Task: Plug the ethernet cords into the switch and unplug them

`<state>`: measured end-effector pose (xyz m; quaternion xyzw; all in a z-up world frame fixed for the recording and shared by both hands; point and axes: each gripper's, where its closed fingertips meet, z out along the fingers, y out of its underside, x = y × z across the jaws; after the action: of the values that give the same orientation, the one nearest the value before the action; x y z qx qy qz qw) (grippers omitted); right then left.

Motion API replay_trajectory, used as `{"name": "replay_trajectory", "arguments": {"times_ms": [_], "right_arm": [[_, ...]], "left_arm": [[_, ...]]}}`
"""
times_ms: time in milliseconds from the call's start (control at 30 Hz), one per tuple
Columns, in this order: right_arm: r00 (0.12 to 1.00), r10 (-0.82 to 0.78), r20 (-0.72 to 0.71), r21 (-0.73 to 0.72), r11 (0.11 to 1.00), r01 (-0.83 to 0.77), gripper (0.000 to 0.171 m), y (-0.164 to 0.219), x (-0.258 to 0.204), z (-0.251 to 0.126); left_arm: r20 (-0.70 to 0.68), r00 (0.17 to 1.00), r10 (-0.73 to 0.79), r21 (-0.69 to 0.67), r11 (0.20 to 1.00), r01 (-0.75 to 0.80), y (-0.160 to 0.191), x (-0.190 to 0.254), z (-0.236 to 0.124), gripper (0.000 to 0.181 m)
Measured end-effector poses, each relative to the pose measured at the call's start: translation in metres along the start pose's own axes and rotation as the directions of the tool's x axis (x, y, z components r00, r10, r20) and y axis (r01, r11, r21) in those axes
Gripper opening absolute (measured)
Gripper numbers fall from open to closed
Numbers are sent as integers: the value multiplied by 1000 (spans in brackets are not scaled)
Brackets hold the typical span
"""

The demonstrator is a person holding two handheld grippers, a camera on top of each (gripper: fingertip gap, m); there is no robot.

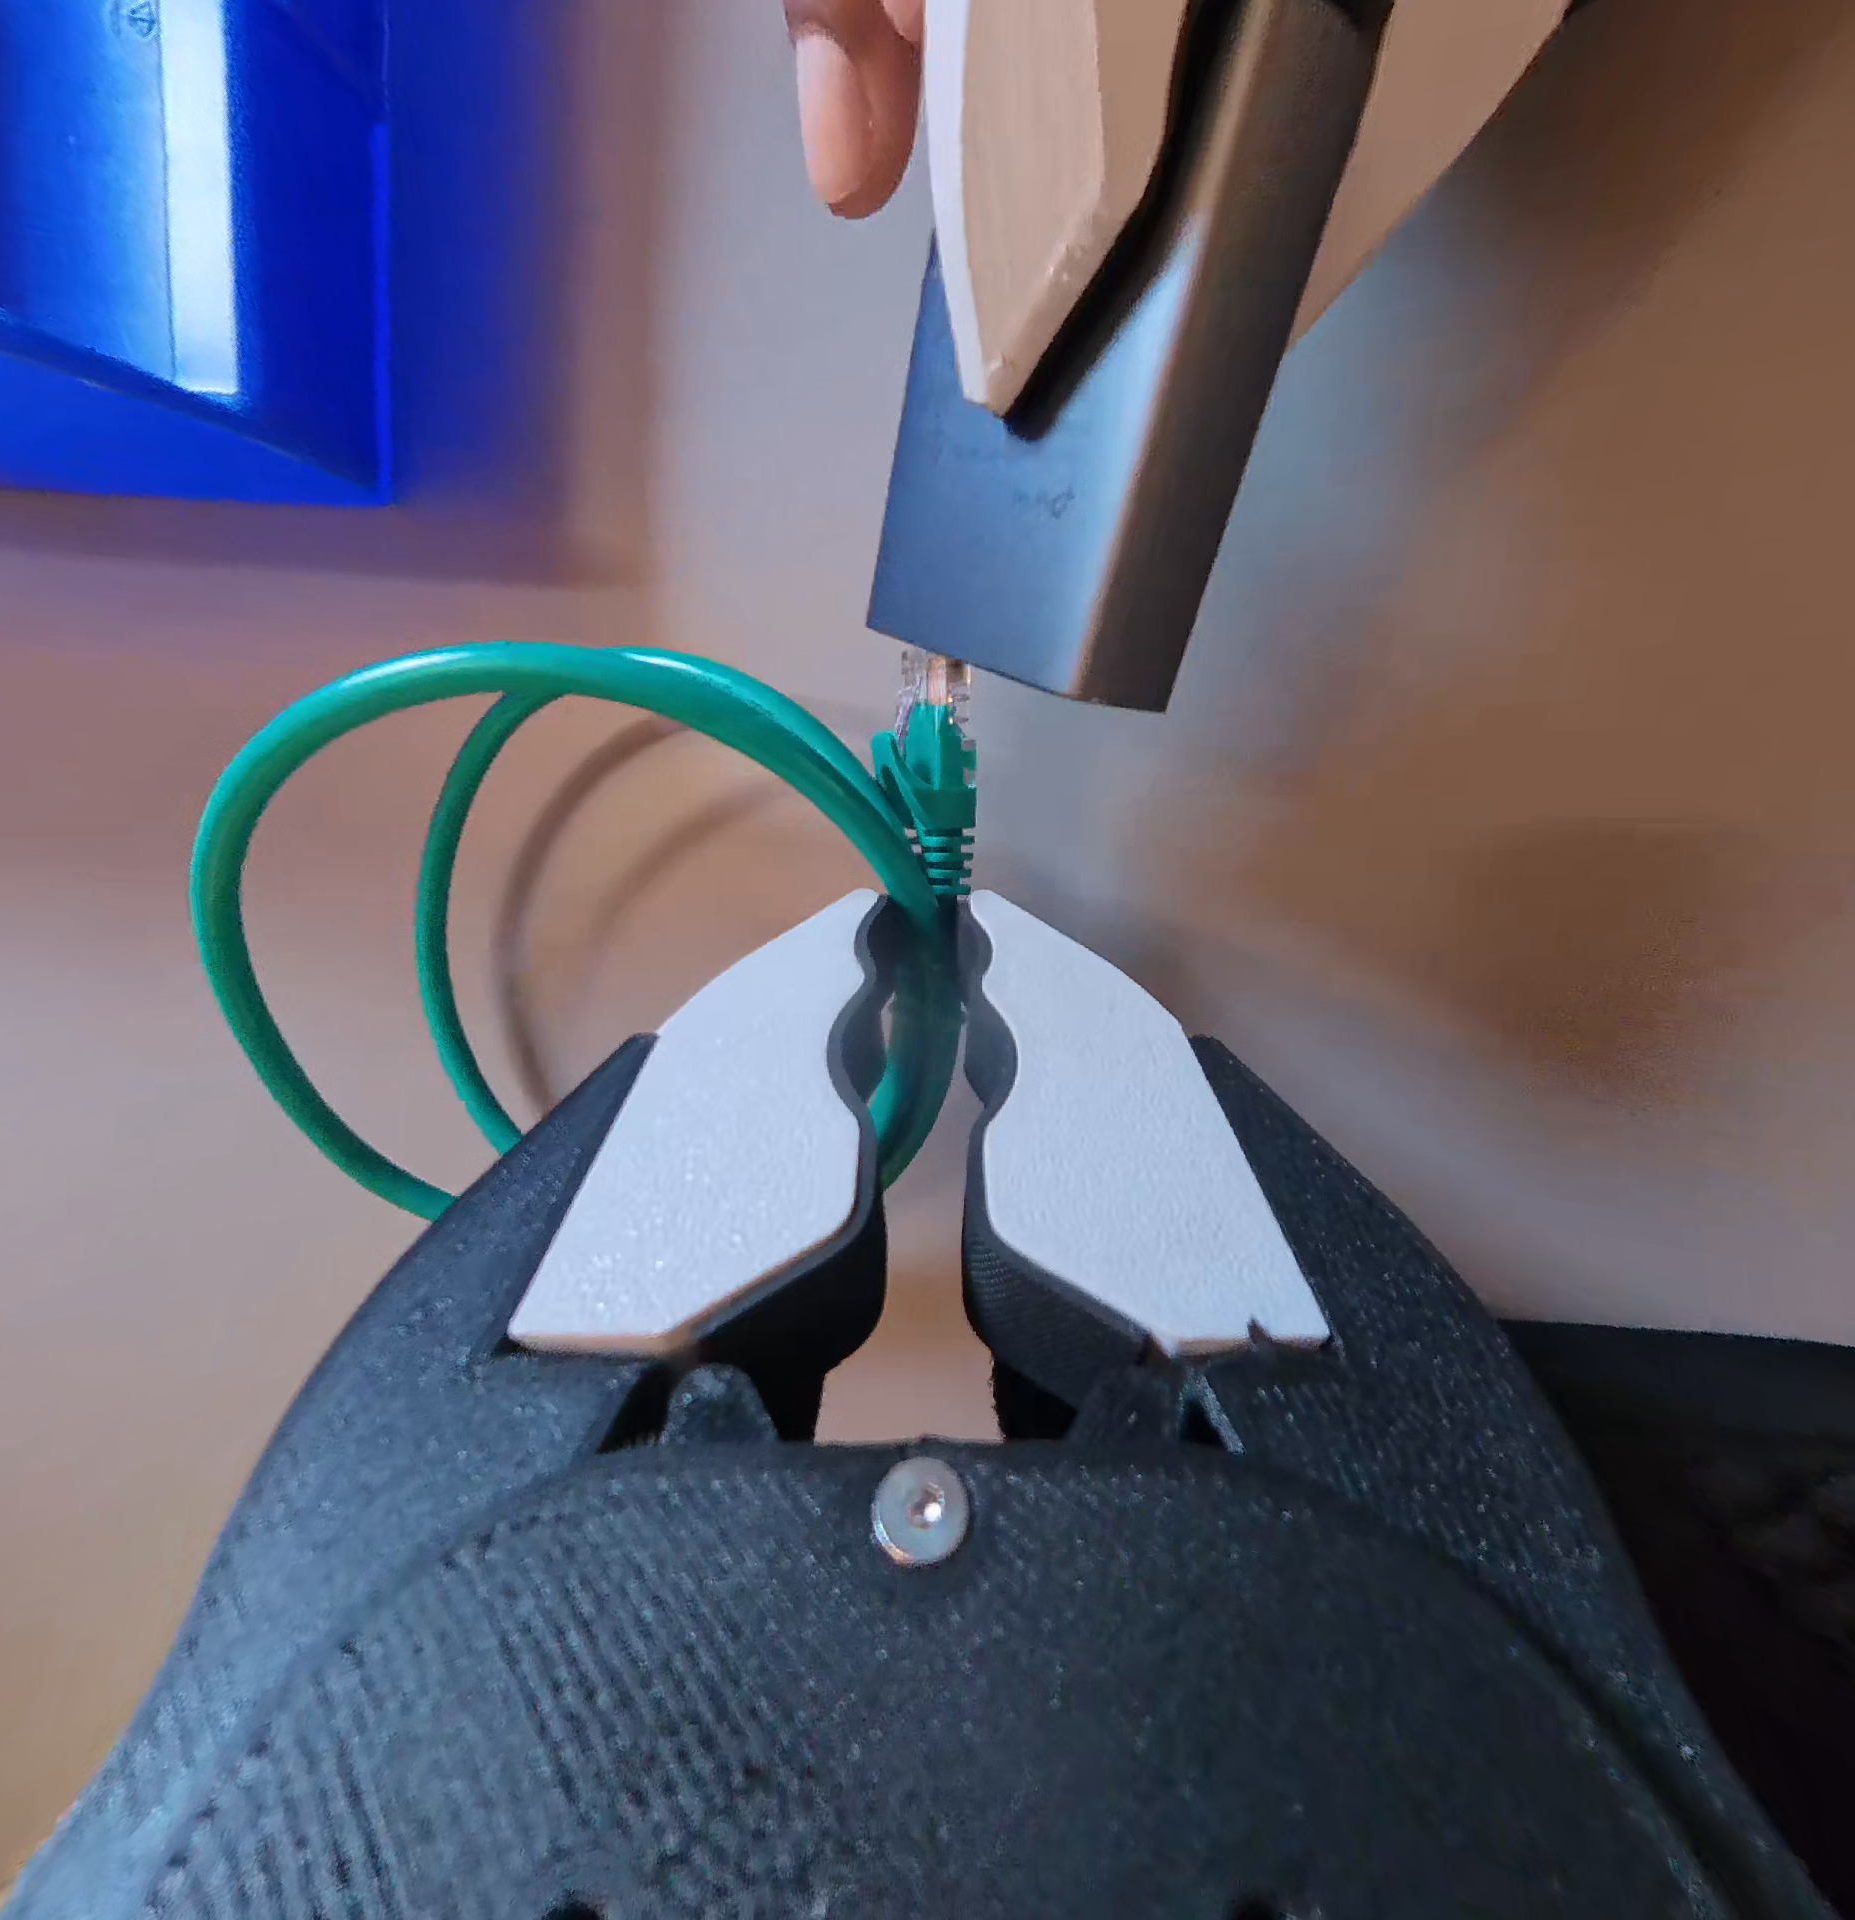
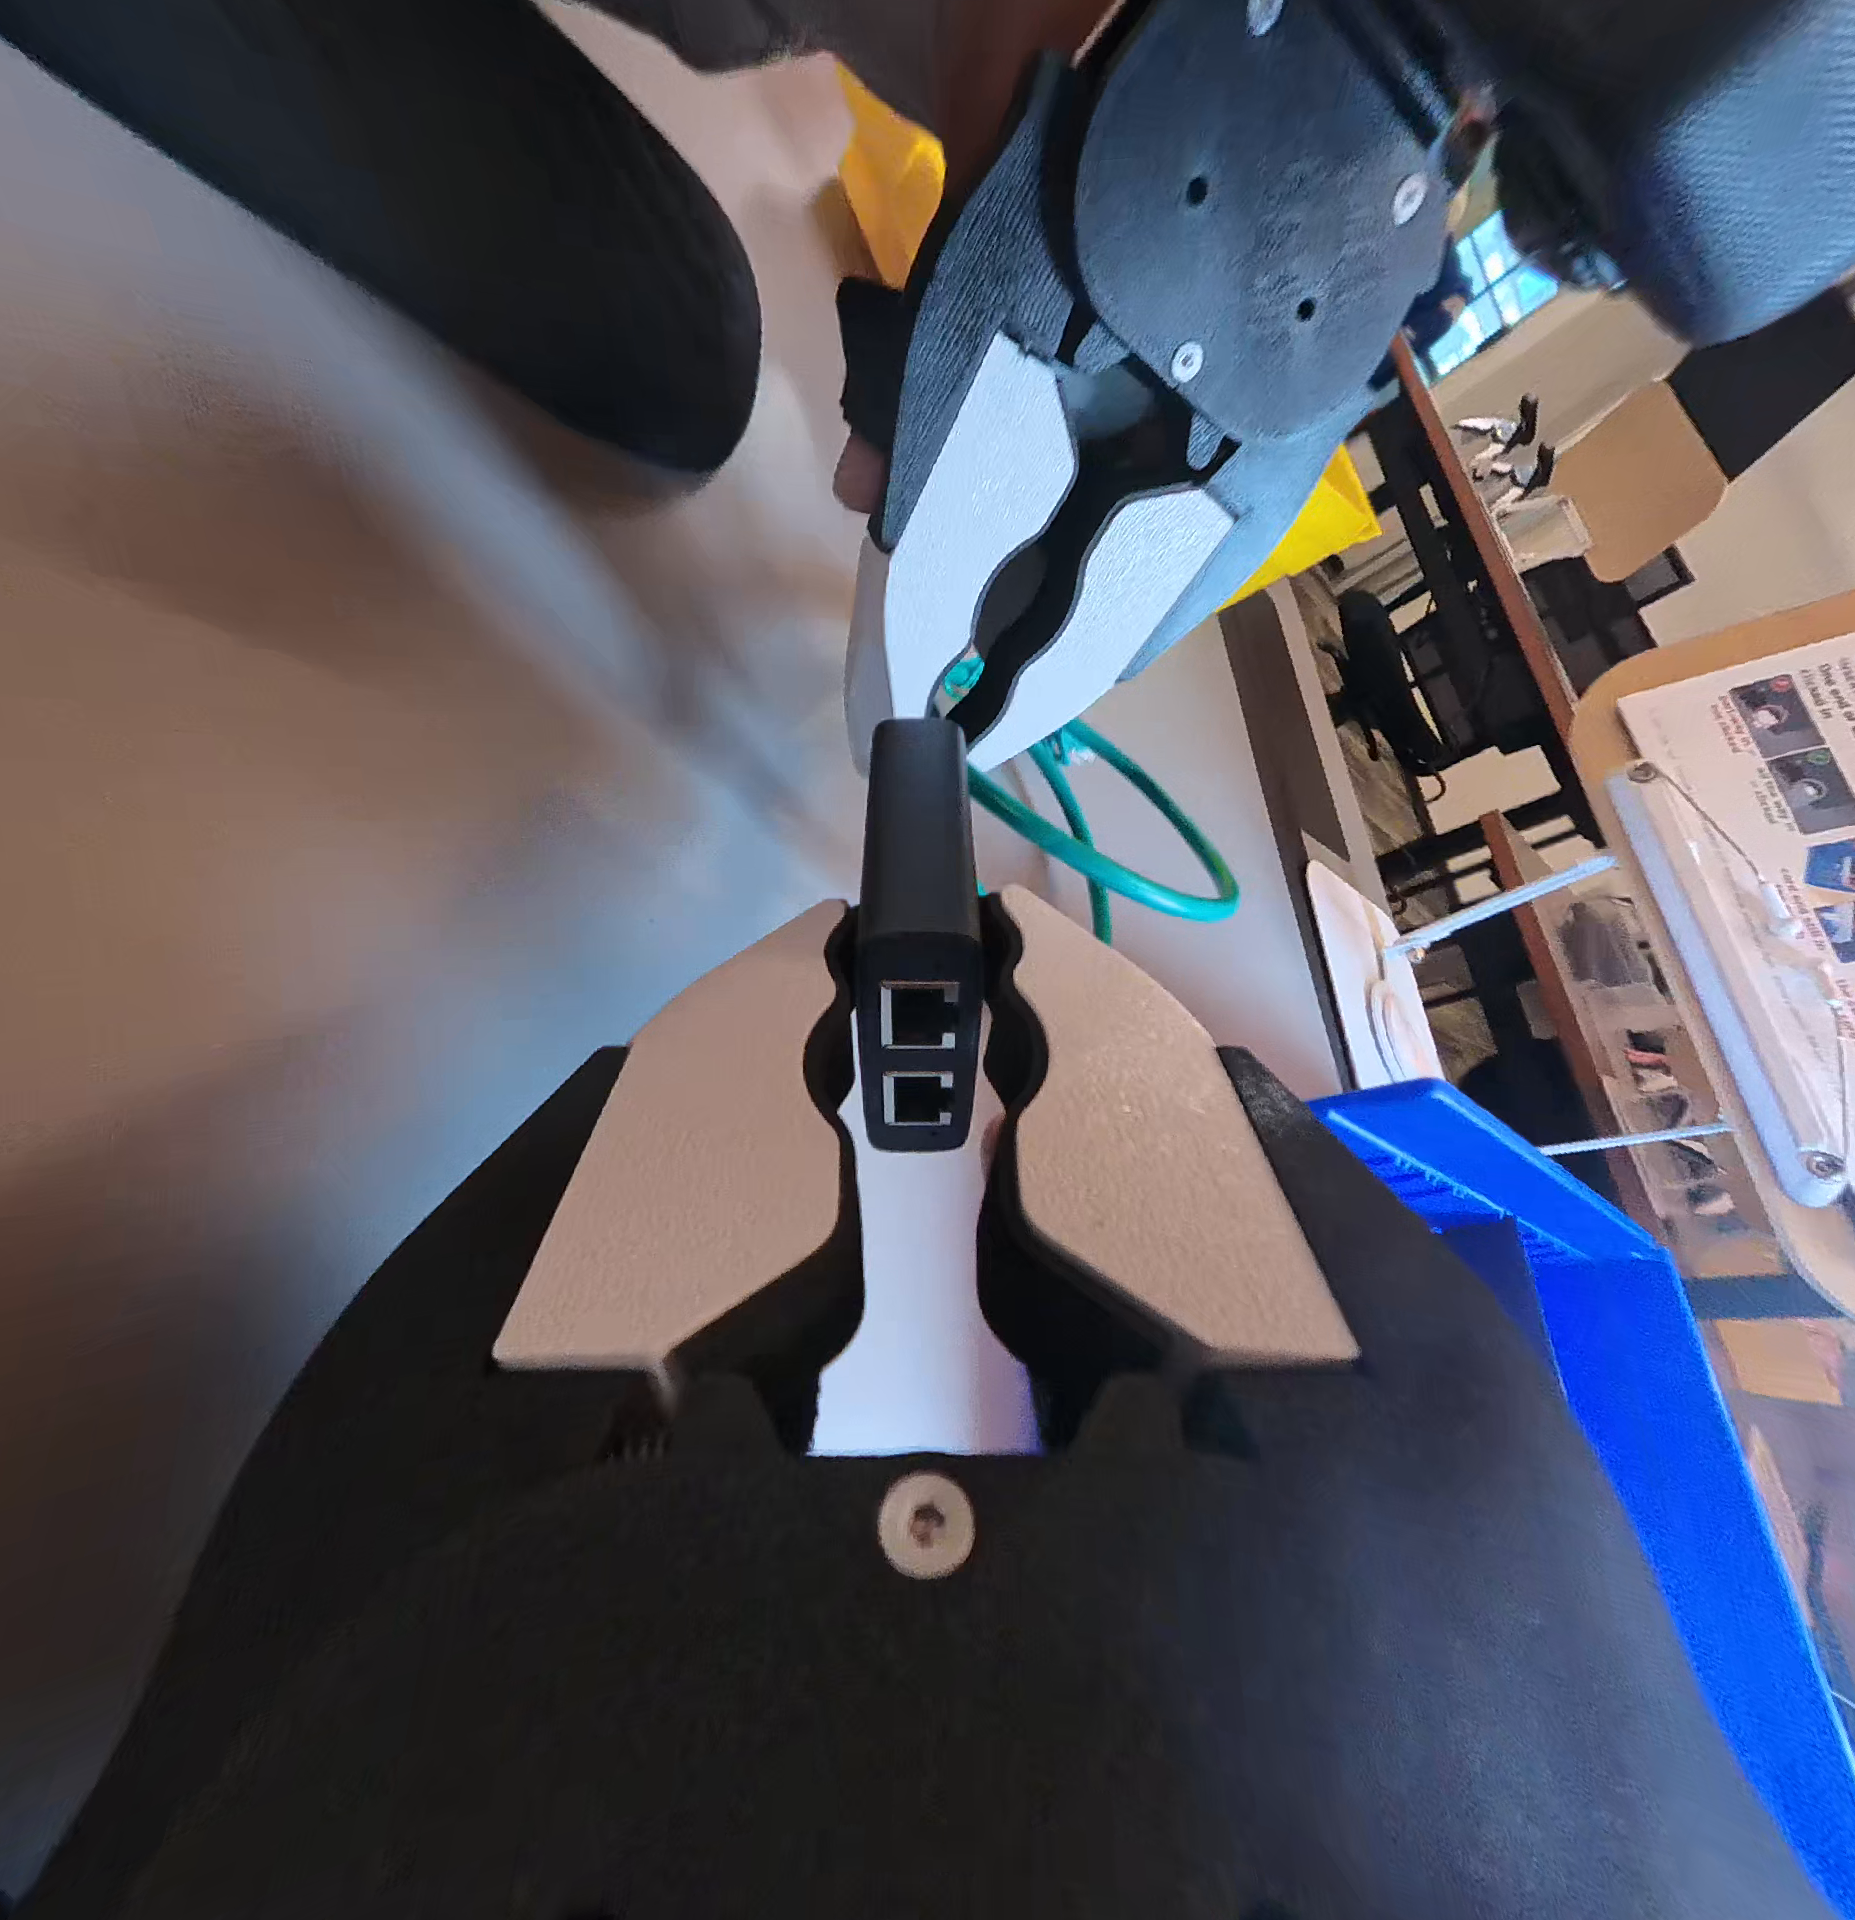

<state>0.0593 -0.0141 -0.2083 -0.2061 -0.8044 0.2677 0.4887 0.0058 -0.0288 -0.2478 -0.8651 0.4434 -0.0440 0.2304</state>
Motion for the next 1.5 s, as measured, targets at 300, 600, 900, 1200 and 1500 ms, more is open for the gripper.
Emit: {"name": "replay_trajectory", "arguments": {"times_ms": [300,600,900,1200,1500], "right_arm": [[990,132,39,115,984,-136,22,-14,4,-13],[888,417,192,388,799,-459,21,-51,24,-36],[873,460,159,292,823,-487,22,-26,24,-23],[922,381,72,155,909,-387,23,-11,17,-13],[962,271,33,36,962,-272,22,-3,9,-2]], "left_arm": [[-47,999,3,48,999,-1,3,2,-11,11],[-125,992,-25,204,978,50,-22,10,-21,11],[-214,976,-42,304,947,107,-36,18,-26,11],[-204,978,-36,280,956,94,-32,18,-23,11],[-186,982,-38,246,966,84,-28,17,-16,11]]}}
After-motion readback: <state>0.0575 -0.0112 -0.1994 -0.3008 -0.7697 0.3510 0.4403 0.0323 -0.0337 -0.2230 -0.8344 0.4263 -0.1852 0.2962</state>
